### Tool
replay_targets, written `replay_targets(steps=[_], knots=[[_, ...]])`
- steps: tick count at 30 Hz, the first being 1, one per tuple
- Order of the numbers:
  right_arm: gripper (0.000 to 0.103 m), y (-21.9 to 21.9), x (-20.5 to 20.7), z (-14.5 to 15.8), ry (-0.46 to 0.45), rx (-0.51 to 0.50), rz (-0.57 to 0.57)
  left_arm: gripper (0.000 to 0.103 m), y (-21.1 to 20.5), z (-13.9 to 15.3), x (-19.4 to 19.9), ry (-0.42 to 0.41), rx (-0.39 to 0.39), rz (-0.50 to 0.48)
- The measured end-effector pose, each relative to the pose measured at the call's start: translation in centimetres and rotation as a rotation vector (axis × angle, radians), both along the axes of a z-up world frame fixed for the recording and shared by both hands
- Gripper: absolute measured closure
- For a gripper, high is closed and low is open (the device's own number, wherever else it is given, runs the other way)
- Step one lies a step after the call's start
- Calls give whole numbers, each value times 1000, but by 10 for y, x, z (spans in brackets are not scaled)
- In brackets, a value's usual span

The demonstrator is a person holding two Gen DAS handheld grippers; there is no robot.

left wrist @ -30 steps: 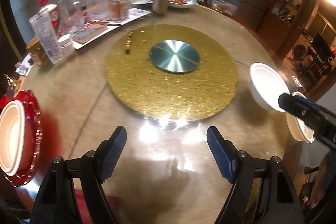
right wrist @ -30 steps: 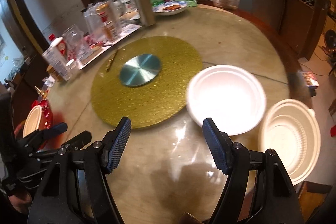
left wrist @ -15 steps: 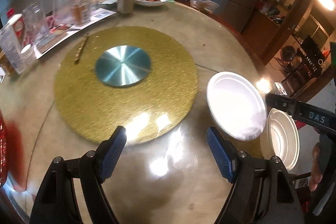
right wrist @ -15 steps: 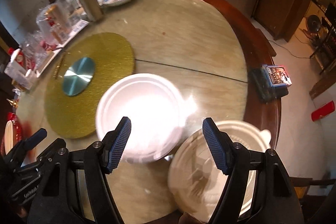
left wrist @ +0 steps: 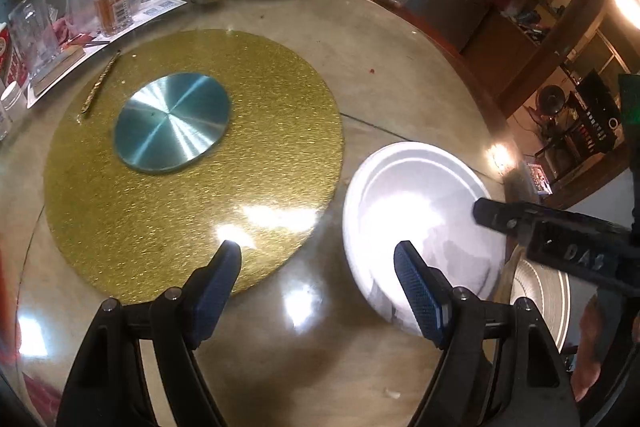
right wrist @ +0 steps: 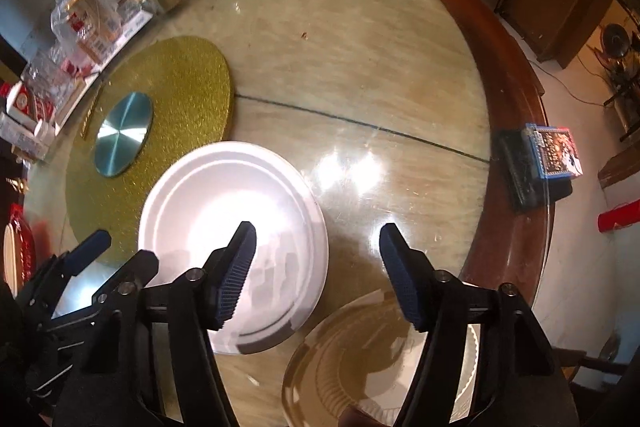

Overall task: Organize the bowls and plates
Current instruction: 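Close both tools on the rim of the white paper plate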

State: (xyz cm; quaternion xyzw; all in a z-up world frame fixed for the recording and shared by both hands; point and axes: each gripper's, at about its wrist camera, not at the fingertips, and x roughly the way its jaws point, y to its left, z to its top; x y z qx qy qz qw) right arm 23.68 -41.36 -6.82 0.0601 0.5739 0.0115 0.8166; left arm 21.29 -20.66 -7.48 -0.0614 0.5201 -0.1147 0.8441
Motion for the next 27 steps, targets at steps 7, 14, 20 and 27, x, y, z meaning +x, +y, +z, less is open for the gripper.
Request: replay_targets(steps=[7, 14, 20, 27], knots=[[50, 4, 7, -14, 54, -14, 25, 24, -15, -7, 7, 15, 10, -1], [77, 7, 11, -23, 77, -12, 31, 26, -23, -14, 10, 24, 30, -1], [87, 9, 13, -27, 82, -15, 29, 62, -29, -24, 14, 41, 89, -22], [90, 13, 9, -22, 60, -10, 41, 84, -32, -23, 12, 22, 107, -52]])
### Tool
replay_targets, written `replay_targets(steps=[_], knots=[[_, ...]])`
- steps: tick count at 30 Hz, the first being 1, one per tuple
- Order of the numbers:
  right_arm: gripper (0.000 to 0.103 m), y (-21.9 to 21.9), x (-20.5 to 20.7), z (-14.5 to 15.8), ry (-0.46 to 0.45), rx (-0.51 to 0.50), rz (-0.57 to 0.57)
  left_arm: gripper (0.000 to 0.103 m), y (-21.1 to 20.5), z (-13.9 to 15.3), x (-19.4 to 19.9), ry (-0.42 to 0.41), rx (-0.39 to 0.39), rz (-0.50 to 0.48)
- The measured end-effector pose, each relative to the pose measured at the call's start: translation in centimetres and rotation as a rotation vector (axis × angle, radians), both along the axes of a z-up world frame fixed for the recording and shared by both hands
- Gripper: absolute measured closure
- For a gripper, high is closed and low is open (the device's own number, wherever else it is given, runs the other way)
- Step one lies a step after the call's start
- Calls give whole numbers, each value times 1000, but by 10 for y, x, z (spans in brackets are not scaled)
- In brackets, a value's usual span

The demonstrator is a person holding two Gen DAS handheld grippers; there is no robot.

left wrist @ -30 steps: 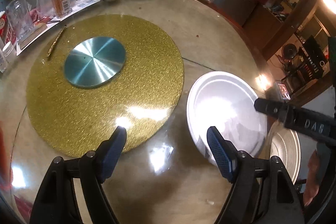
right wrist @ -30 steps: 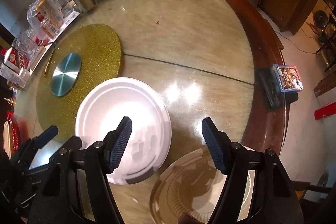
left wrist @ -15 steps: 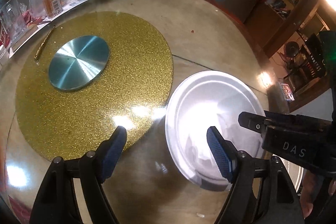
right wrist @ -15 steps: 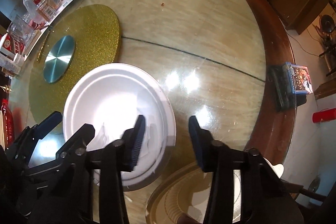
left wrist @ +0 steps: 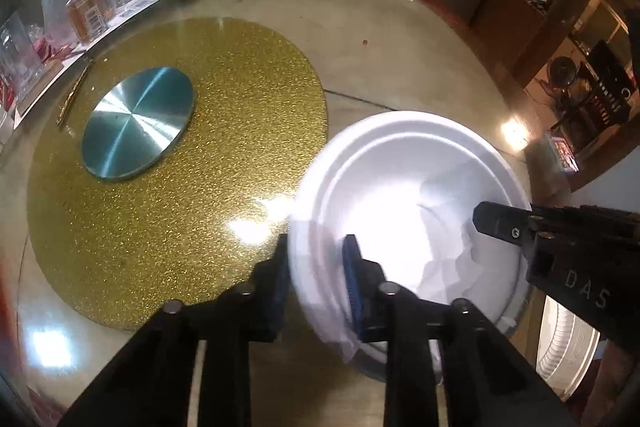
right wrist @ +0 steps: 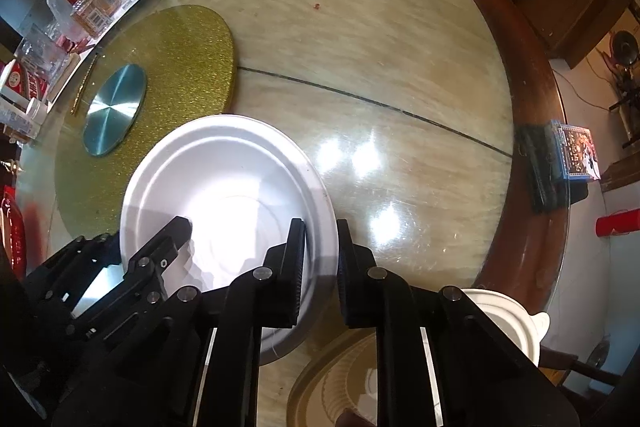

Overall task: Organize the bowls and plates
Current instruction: 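Close both tools on the rim of the white paper plate, then lift the white paper plate with both tools and carry it over the red stack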

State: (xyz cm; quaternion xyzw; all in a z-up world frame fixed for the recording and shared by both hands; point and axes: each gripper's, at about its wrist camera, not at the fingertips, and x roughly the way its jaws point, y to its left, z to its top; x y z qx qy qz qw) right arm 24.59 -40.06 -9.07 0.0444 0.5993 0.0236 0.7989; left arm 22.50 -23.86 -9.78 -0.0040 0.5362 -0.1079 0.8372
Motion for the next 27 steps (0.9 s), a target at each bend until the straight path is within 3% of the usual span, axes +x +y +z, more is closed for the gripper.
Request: replay_targets(steps=[14, 27], knots=[[90, 14, -11, 14, -53, 3, 16, 86, 13, 13, -9, -59, 10, -6], [90, 70, -39, 43, -134, 12, 85, 86, 63, 39, -37, -138, 33, 43]])
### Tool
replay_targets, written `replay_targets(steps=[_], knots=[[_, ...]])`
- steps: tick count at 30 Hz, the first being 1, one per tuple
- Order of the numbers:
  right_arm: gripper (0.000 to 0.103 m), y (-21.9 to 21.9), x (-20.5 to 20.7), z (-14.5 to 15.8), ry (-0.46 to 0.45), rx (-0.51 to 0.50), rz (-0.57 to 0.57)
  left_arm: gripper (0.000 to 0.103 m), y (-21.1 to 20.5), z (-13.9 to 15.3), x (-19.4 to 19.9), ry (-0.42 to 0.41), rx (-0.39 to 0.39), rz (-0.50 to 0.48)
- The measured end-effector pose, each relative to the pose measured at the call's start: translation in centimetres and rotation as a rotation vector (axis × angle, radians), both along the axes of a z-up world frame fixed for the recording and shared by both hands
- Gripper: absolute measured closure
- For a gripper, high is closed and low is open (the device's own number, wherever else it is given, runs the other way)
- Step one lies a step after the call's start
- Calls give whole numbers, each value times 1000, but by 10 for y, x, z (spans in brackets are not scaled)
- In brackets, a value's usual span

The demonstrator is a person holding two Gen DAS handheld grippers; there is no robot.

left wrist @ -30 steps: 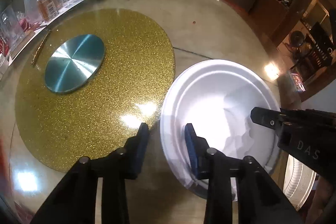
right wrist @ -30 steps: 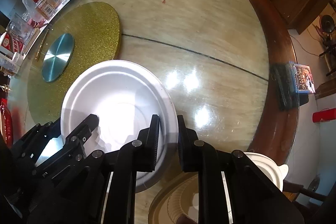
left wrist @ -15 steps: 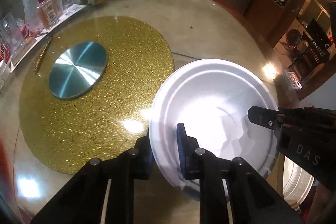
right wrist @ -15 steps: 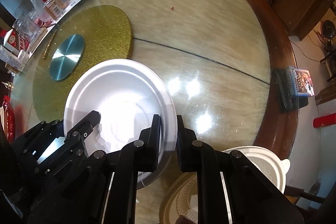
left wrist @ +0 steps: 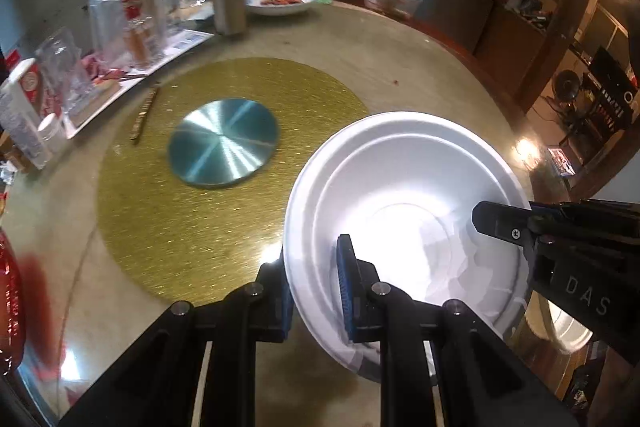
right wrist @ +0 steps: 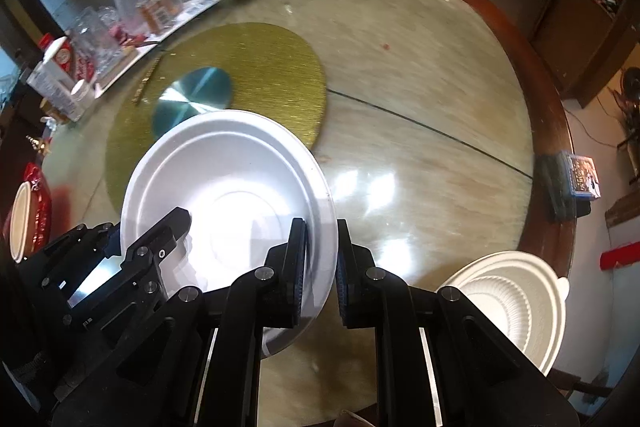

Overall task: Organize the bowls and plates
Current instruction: 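Lift the white paper plate with both tools and carry it over the red stack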

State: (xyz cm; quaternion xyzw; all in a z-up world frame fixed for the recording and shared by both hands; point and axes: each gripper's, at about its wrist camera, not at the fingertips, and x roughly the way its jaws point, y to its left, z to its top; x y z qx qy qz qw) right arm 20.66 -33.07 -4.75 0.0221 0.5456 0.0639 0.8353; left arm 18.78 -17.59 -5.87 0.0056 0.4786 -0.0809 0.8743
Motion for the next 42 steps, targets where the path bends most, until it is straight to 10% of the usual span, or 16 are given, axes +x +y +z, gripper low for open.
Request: replay_targets(steps=[42], knots=[[90, 281, -66, 35, -131, -2, 384, 85, 246, 33, -97, -126, 40, 361]])
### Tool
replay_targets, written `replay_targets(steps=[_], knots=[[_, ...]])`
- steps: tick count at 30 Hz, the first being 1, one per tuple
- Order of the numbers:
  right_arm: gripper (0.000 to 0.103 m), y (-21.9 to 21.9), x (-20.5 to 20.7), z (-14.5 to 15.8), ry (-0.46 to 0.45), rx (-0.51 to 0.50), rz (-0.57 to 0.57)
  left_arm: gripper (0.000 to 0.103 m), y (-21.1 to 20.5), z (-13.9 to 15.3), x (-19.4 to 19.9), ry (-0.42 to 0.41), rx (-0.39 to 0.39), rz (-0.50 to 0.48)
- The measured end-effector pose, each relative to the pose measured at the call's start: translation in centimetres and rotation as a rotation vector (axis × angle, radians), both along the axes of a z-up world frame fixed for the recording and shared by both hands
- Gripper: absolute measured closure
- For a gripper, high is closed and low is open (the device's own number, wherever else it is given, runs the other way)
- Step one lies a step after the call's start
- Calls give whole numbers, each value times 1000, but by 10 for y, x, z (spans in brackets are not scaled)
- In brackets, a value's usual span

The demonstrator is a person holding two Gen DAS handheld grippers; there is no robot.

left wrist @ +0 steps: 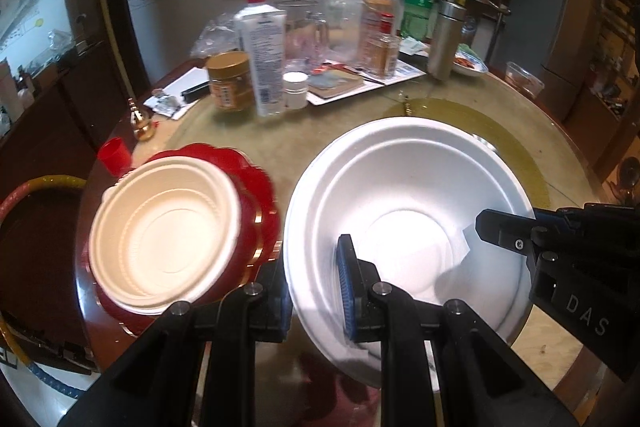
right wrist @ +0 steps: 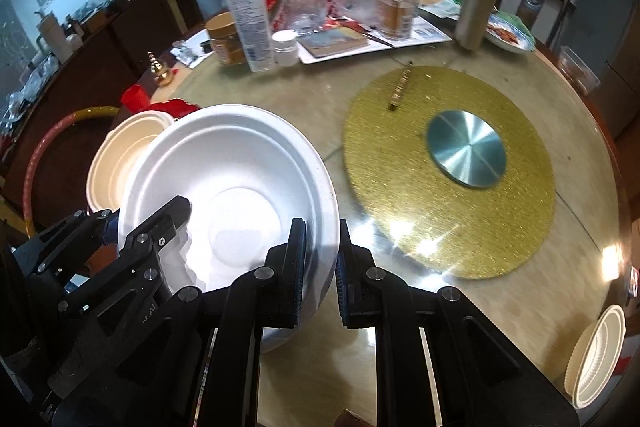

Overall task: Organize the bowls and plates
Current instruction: 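Lift the white paper plate with both tools and carry it over the red stack, then lower the white paper plate onto the red stack with both tools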

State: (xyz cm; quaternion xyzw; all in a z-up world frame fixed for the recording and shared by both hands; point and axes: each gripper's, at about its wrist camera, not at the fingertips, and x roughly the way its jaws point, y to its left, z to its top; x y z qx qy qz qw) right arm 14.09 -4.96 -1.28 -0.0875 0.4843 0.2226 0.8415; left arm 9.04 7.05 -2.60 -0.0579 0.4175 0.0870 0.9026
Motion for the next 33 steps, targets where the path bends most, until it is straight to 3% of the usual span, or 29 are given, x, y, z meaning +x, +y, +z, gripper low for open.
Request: replay_targets(steps=[17, 33], knots=[[90, 100, -17, 6, -39, 9, 137, 84, 90, 6, -29, -29, -4, 168], [90, 167, -5, -7, -26, -9, 197, 83, 148, -8, -22, 10, -8, 264]])
